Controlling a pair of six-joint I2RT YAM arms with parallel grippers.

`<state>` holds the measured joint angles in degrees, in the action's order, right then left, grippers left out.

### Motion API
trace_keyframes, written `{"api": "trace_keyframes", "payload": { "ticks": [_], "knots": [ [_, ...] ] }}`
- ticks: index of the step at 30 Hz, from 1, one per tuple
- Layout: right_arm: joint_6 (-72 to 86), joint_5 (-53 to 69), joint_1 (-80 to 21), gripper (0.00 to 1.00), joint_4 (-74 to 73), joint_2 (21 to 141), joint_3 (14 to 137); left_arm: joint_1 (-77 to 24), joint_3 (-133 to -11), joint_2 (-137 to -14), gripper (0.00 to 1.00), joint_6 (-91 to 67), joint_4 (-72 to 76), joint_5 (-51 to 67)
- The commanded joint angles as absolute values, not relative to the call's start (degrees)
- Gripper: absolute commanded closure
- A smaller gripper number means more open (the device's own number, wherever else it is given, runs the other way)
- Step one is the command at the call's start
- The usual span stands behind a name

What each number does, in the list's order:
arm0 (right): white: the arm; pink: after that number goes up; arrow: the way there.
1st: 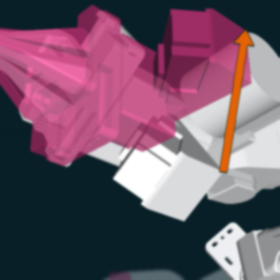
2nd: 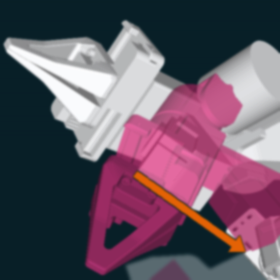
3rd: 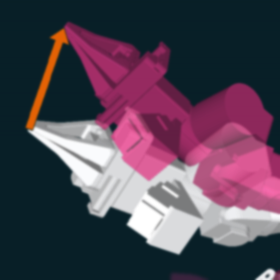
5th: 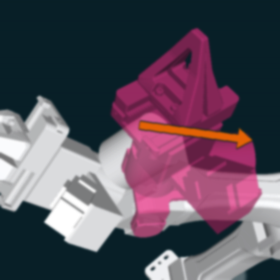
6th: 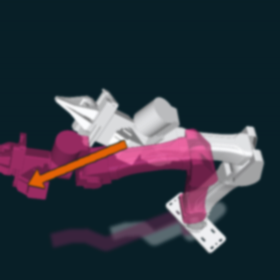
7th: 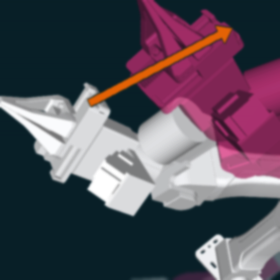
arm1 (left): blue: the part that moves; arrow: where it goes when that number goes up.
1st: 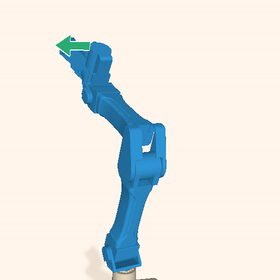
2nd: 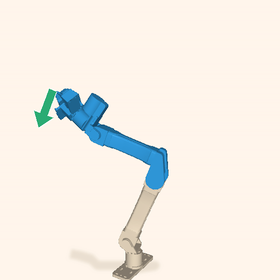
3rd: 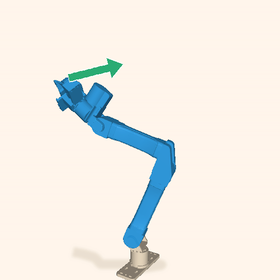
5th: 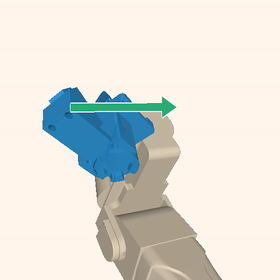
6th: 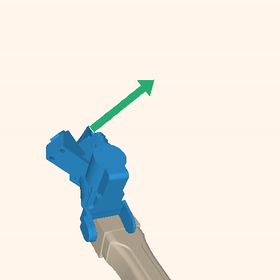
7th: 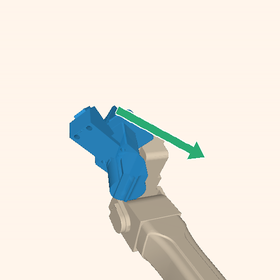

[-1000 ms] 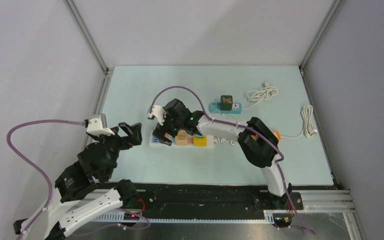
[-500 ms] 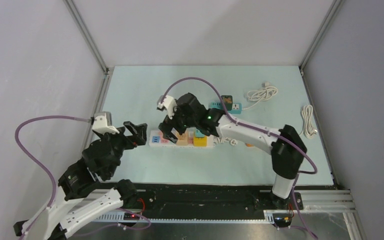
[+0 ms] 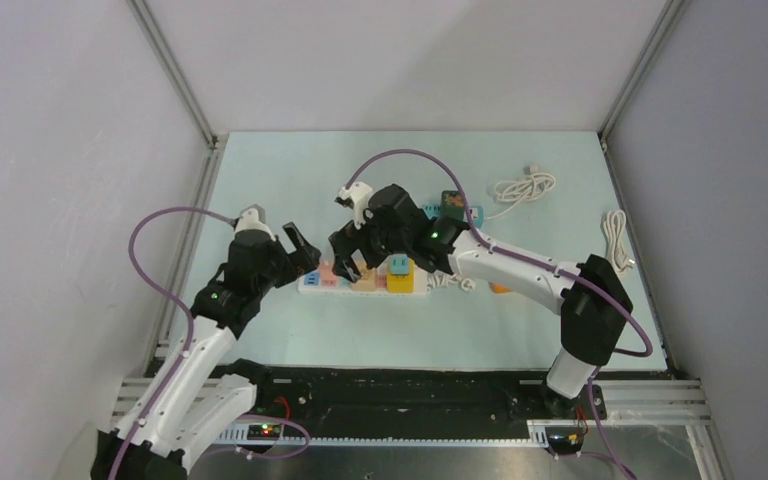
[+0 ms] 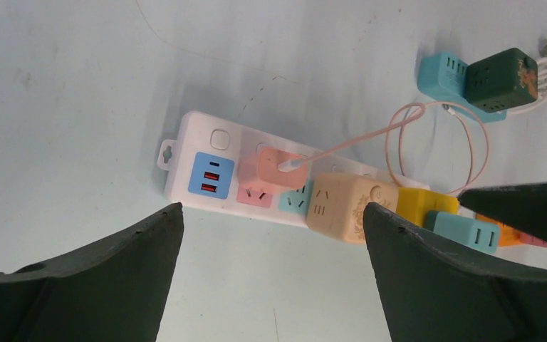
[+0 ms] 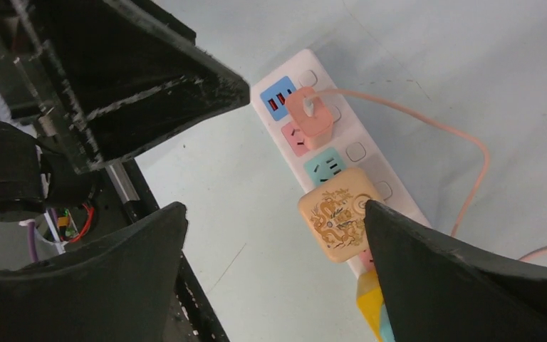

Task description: Insert the plug

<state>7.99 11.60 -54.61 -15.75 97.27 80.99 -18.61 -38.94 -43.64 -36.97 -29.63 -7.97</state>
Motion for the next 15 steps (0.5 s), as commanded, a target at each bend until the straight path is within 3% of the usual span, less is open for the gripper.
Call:
{"api": "trace_keyframes", "payload": {
  "ticks": [1,2,4,6,10,15],
  "knots": [
    [10.66,7.11,-56.45,0.09,-13.91,95.94,80.77,-15.57,-36.88,-45.12,0.01,-40.65,-20.74,-2.33],
    [11.56,6.70,-56.44,0.14,-13.98,96.35,81.21,-15.48,-36.59,-45.91,0.03,-40.72,-20.13,-2.50],
    [13.43,5.28,-56.43,0.44,-14.17,98.35,82.96,-15.04,-35.96,-47.20,0.08,-40.71,-19.40,-3.23],
    [15.71,4.81,-56.43,0.59,-13.75,100.90,84.98,-14.02,-35.16,-48.69,0.16,-40.84,-18.07,-3.24],
    [17.58,4.66,-56.98,0.68,-14.81,108.31,91.30,-11.41,-34.20,-52.12,0.34,-40.71,-15.34,-1.57],
    [19.90,1.07,-57.45,0.69,-20.83,114.74,97.45,-10.64,-34.00,-58.27,0.43,-40.87,-11.63,0.85]
  ]
}}
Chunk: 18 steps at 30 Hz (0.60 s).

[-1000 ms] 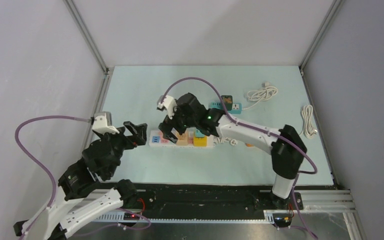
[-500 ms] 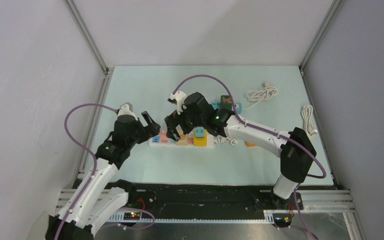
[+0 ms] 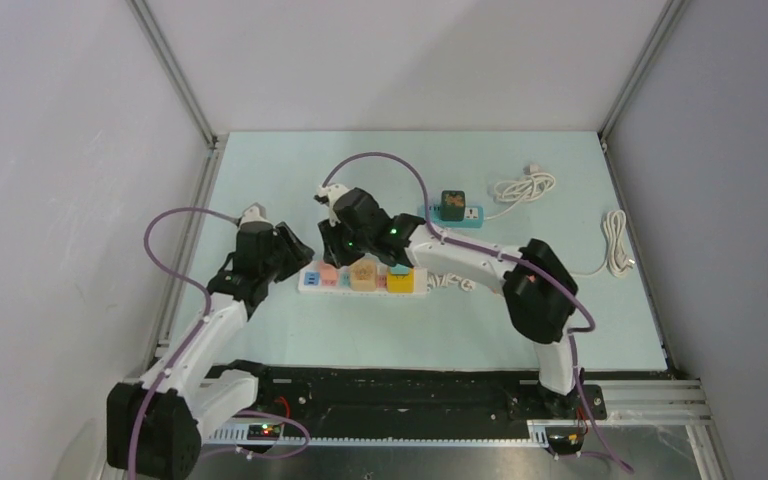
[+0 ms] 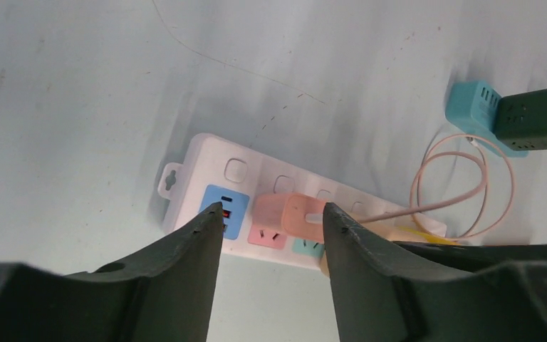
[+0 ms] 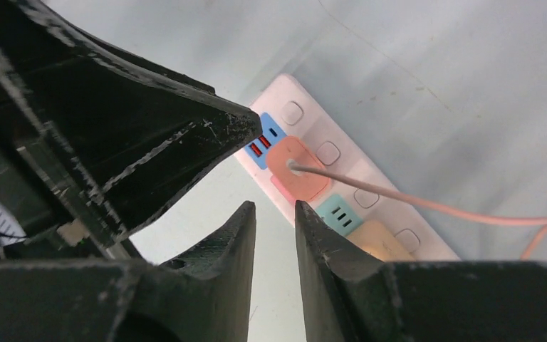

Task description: Insert the plug

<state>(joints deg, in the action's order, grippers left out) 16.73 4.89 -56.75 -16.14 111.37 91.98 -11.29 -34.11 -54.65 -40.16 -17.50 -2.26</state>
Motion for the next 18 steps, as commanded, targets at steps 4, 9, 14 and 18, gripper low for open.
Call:
{"api": "trace_keyframes", "payload": {
  "ticks": [4,9,14,18],
  "knots": [
    [20.83,-3.93,-57.88,0.69,-23.00,117.29,99.85,-10.59,-33.40,-62.25,0.47,-41.72,-6.98,3.69],
    [20.73,-4.15,-57.81,0.69,-22.64,118.82,99.82,-10.59,-32.30,-65.05,0.52,-42.22,-4.56,5.59],
    [20.57,-3.53,-57.63,0.70,-21.71,120.27,99.81,-10.57,-30.61,-64.59,0.58,-42.45,-4.27,5.53],
    [20.57,-3.73,-57.49,0.72,-21.37,121.58,100.26,-10.55,-28.50,-62.39,0.62,-42.54,-4.57,5.40]
  ]
}}
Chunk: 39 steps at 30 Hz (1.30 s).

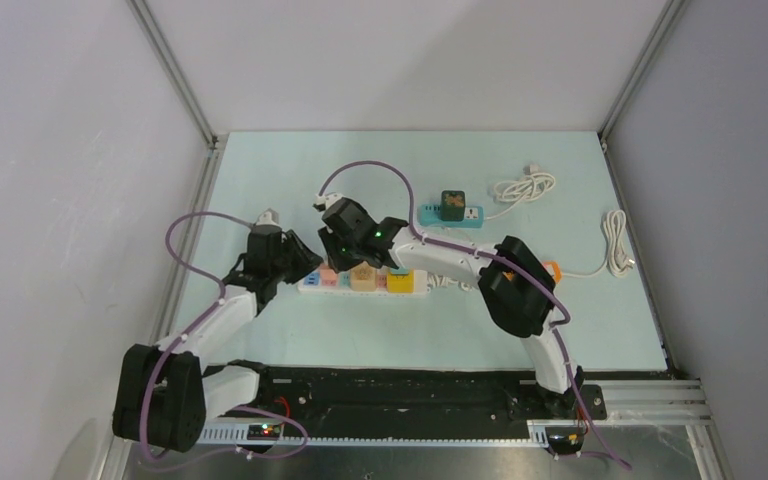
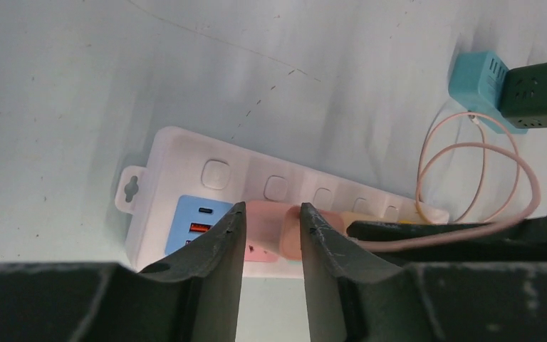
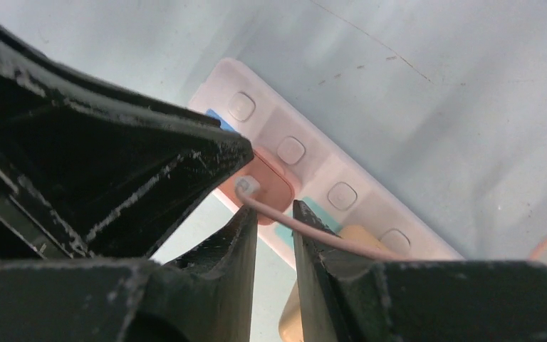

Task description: Insert the plug

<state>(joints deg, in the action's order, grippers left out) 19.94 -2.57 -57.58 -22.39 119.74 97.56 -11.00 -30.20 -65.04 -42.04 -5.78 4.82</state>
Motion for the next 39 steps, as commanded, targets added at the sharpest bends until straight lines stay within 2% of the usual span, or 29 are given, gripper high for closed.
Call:
{"api": "trace_keyframes", "payload": {
  "ticks": [1,12,22,39],
  "knots": [
    [20.66,-3.79,-57.53,0.72,-21.36,121.91,100.23,-10.59,-28.09,-61.74,0.63,-42.63,-4.57,5.79],
    [22.81,-4.62,-59.47,0.75,-20.09,120.63,94.14,-10.65,-22.51,-57.15,0.73,-43.76,-4.60,7.38],
    [24.71,-6.41,-61.18,0.77,-19.25,119.42,88.28,-10.65,-19.26,-52.43,0.77,-44.05,-5.39,7.87],
    [27.11,-10.68,-62.94,0.75,-20.42,120.46,84.90,-11.52,-19.49,-55.17,0.72,-42.14,-5.21,9.64]
  ]
}}
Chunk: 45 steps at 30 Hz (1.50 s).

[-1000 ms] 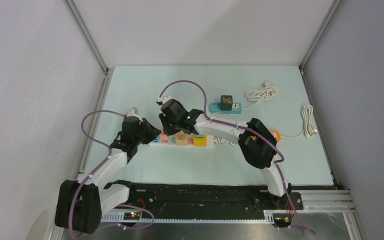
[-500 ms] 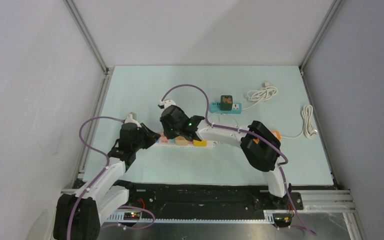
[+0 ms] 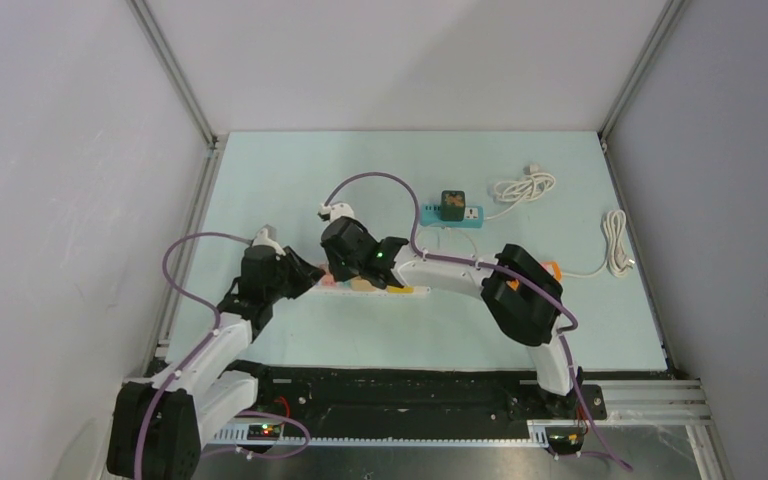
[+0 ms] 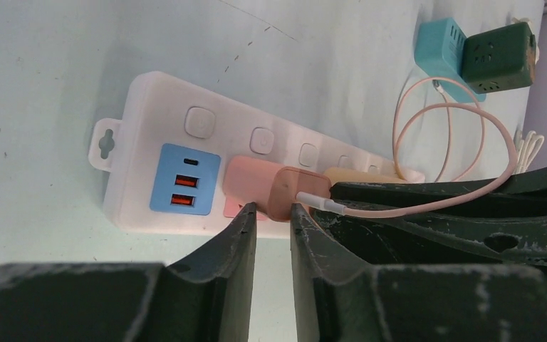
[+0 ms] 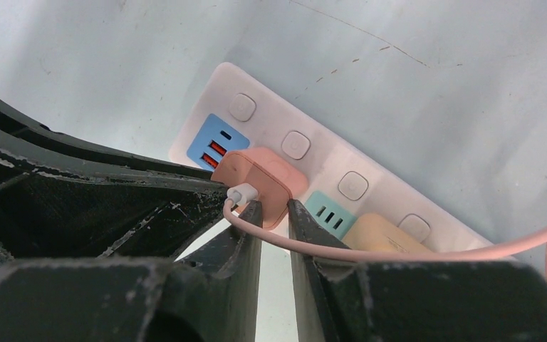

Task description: Insert the plug

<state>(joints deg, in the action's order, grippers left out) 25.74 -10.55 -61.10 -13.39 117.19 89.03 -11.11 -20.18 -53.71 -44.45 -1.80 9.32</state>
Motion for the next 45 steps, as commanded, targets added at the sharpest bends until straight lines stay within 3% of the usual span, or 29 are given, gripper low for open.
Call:
{"api": "trace_keyframes", "payload": {
  "ticks": [1,14,18,22,32,35,37,38,39,40,45],
  "knots": [
    [27.26,-10.84,-63.02,0.75,-20.45,120.48,84.77,-11.52,-19.55,-55.36,0.72,-42.04,-5.20,9.55],
    [26.43,-11.89,-62.99,0.72,-22.63,121.31,89.82,-11.67,-20.05,-54.02,0.78,-42.77,-5.86,8.06],
    [26.04,-12.63,-62.79,0.70,-24.89,120.23,93.35,-11.61,-21.90,-51.80,0.76,-43.06,-7.22,8.19],
    [25.80,-13.71,-63.04,0.66,-24.82,116.97,94.46,-11.66,-24.62,-48.54,0.67,-42.42,-11.41,8.08],
    [23.21,-14.54,-64.47,0.55,-24.97,106.26,95.57,-11.55,-33.77,-36.99,0.64,-39.17,-24.54,2.37],
    [23.14,-14.46,-64.35,0.51,-25.19,100.39,93.97,-11.52,-36.21,-34.16,0.52,-37.59,-28.42,0.48],
    [23.26,-15.09,-64.00,0.47,-25.48,95.87,92.08,-11.58,-38.80,-32.47,0.29,-36.47,-32.32,0.24],
    [23.54,-15.24,-63.77,0.45,-25.66,94.12,90.26,-11.59,-39.53,-32.06,0.07,-35.99,-33.43,0.21],
    [24.14,-15.21,-62.88,0.21,-26.19,90.31,89.07,-11.53,-41.35,-31.46,0.04,-35.32,-36.18,0.18],
    [24.46,-14.86,-62.29,0.06,-26.41,88.31,86.60,-11.52,-42.43,-31.42,0.01,-35.09,-37.86,-1.36],
    [27.11,-16.22,-54.16,0.01,-36.57,72.11,78.96,-11.56,-51.78,-33.88,0.00,-32.89,-50.72,-2.66]
  ]
}}
